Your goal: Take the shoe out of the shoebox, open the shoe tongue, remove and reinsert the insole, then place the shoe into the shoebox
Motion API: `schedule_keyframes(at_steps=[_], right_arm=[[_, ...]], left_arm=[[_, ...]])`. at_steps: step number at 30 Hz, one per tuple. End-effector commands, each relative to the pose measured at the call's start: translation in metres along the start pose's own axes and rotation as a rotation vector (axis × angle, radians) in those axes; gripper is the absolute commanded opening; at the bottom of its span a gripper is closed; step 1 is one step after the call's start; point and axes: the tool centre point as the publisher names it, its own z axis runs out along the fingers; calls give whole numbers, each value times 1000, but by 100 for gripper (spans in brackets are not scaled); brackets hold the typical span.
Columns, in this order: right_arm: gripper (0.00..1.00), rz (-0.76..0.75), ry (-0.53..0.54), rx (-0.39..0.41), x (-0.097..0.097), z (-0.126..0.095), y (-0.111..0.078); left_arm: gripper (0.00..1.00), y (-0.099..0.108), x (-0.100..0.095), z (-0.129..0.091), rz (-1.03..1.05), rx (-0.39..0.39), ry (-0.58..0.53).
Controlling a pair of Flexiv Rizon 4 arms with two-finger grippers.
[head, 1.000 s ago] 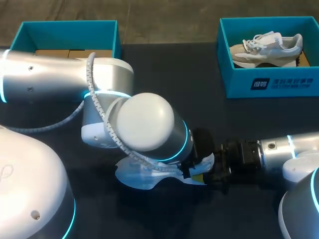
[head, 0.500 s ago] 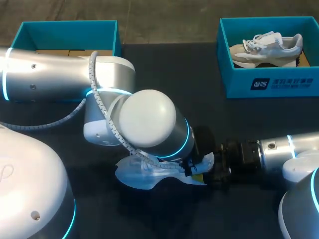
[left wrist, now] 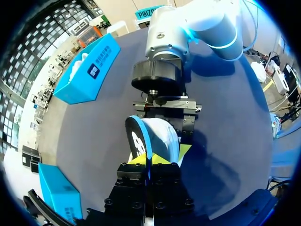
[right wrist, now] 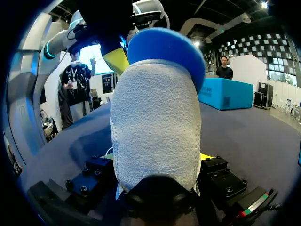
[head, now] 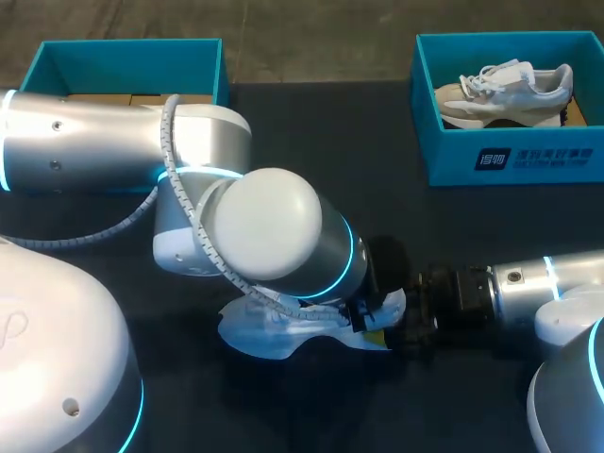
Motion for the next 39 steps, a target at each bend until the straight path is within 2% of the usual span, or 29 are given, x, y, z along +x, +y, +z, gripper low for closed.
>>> schedule_keyframes(at_steps=[1,2,3,6,13,24,26,28,30,31,39], right_arm=[[0,0,-1,3,1,1,0],[0,0,-1,3,1,1,0],[0,0,-1,3,1,1,0],[0,0,-1,3,1,1,0],[0,0,-1,3,1,1,0],[0,0,-1,3,1,1,0],[0,0,-1,3,1,1,0],[0,0,-1,3,1,1,0],[0,0,-1,3,1,1,0],[0,0,-1,3,1,1,0],[0,0,-1,3,1,1,0]], left_arm=[[17,-1,3,-1,5,5,-7],[27,-1,5,0,6,1,-17],[34,0,6,1,6,1,-17],[38,4,6,4,2,0,-12],[38,14,4,8,-6,-3,-11],[35,16,0,21,-16,-8,-29],[34,17,0,23,-20,-4,-24],[26,17,0,23,-20,-3,-22],[11,17,-2,24,-22,-4,-23],[0,18,-3,23,-27,-1,-23],[0,17,-11,16,-39,40,-3]])
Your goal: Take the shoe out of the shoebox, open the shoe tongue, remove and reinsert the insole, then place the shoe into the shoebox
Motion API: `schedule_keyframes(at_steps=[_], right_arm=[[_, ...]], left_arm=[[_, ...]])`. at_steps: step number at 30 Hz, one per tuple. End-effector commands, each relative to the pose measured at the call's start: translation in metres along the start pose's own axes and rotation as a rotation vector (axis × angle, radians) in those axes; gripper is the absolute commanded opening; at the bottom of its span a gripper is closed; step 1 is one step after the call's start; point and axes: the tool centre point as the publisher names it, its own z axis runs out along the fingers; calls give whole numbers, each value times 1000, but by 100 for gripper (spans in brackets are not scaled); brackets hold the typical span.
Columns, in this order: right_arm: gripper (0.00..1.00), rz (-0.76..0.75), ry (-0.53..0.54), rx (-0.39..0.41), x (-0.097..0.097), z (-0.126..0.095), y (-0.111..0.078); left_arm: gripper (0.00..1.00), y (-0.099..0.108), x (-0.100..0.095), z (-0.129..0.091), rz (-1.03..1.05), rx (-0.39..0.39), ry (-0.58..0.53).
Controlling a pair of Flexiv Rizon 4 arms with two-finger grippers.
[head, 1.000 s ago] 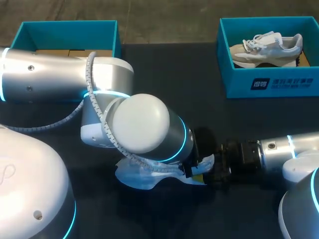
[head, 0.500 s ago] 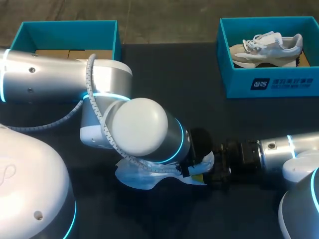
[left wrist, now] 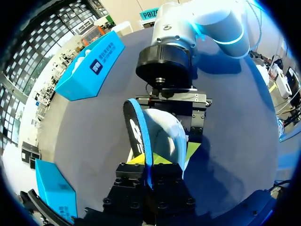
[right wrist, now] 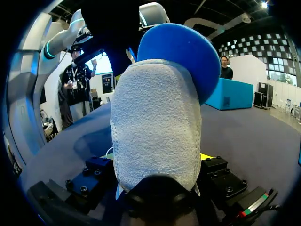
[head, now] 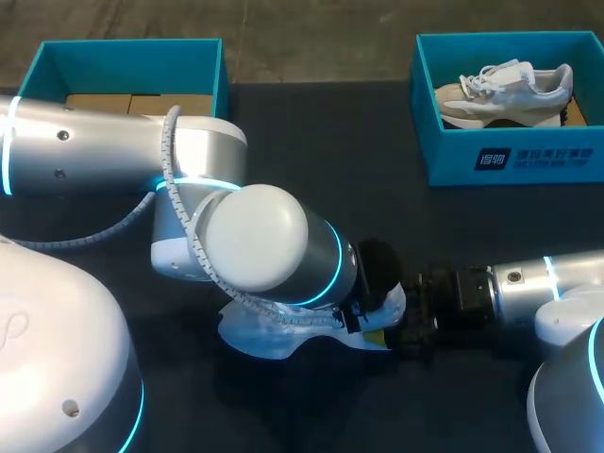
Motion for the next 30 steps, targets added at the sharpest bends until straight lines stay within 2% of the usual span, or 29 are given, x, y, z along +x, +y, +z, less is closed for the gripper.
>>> schedule_keyframes(at_steps=[1,10,12,13,14,17,27,30], right_arm=[[0,0,-1,3,1,1,0],[0,0,-1,3,1,1,0],[0,0,-1,3,1,1,0],[0,0,-1,3,1,1,0],[0,0,-1,3,1,1,0],[0,0,-1,3,1,1,0],[0,0,-1,3,1,1,0],[0,0,-1,3,1,1,0]], left_arm=[[0,3,-6,-6,-2,19,12],[0,-9,-7,-5,7,41,9],[24,-9,-5,-3,8,40,10],[31,-8,-4,-3,9,40,11],[36,-8,-3,-2,9,39,12],[42,-6,-1,1,13,33,14],[40,-3,2,7,4,20,14],[37,-4,1,9,-2,19,17]])
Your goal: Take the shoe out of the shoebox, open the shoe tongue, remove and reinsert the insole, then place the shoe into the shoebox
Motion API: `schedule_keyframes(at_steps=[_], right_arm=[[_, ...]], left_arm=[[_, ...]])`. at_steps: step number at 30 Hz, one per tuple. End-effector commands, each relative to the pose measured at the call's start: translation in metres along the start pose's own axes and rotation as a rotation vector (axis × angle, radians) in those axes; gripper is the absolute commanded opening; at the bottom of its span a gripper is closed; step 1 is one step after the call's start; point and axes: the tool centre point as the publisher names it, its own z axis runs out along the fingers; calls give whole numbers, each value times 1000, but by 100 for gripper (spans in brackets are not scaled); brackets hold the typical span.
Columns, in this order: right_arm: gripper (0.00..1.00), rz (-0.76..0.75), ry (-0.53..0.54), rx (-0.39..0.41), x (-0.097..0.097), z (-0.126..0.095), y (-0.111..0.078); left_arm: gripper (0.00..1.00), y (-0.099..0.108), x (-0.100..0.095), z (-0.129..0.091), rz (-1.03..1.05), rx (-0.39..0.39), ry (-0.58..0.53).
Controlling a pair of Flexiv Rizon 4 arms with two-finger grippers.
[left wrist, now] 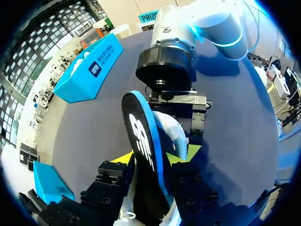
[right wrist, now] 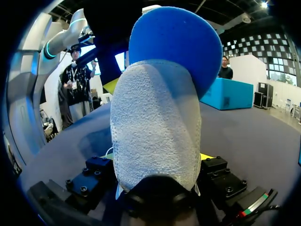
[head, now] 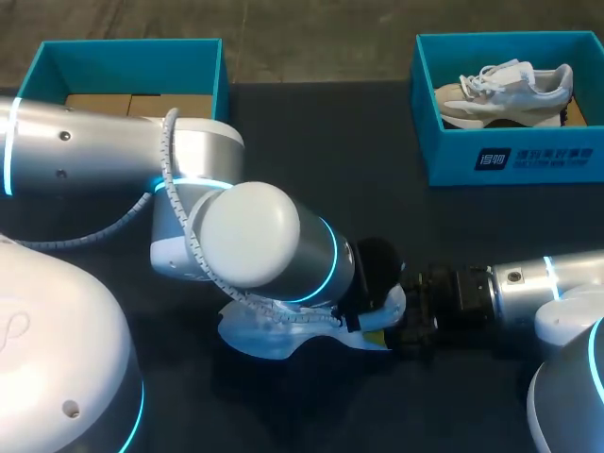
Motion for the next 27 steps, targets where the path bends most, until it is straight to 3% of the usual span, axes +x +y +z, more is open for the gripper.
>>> schedule_keyframes(at_steps=[1,4,6,17,27], right_arm=[[0,0,-1,3,1,1,0],[0,0,-1,3,1,1,0],[0,0,-1,3,1,1,0],[0,0,-1,3,1,1,0],[0,0,-1,3,1,1,0]], left_arm=[[34,-2,-1,5,-8,-2,2],[22,-2,-3,6,-17,4,13],[1,-2,-5,6,-23,20,34],[0,-4,-5,-7,-33,79,79],[0,-24,-7,-35,-47,102,96]])
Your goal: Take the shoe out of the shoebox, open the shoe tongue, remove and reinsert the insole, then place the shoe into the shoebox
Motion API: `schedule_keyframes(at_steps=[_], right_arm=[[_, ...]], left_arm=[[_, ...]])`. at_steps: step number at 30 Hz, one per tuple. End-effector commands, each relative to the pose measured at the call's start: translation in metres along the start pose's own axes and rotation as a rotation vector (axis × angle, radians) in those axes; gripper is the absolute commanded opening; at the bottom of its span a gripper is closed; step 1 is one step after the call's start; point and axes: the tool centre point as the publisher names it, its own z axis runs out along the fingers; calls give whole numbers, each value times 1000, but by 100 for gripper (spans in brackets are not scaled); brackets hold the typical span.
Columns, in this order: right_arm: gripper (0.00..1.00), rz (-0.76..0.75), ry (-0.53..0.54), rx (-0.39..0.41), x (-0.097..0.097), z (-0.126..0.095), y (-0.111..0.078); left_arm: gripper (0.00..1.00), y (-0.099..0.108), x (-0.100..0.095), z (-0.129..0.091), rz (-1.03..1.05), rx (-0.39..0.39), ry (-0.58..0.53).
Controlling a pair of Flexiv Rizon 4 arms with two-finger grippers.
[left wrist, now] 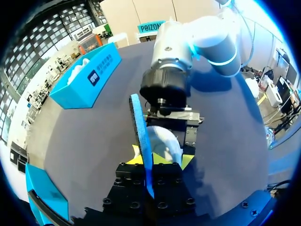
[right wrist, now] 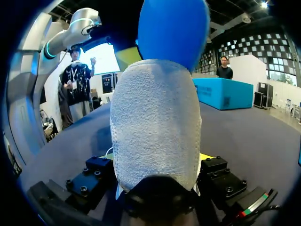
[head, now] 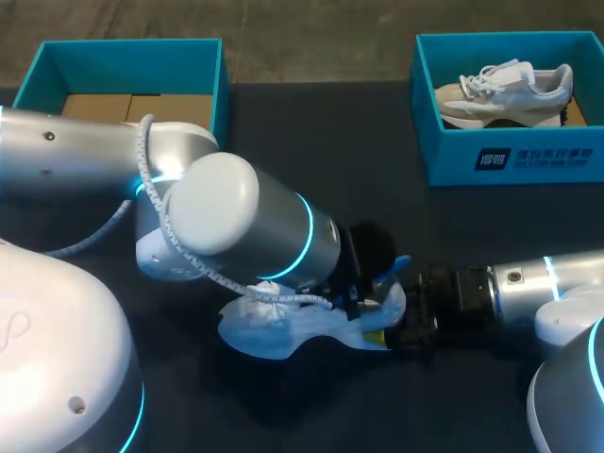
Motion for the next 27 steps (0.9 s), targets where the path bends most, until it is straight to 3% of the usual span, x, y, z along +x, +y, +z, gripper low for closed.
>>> schedule_keyframes(at_steps=[1,11,17,27], right_arm=[[0,0,-1,3,1,1,0],[0,0,-1,3,1,1,0],[0,0,-1,3,1,1,0],[0,0,-1,3,1,1,0]], left_arm=[[0,-9,-3,-19,-4,-10,14],[0,-38,-7,-38,-28,-22,92],[0,-52,-12,-53,-62,54,212],[0,-72,-8,-81,-104,93,365]])
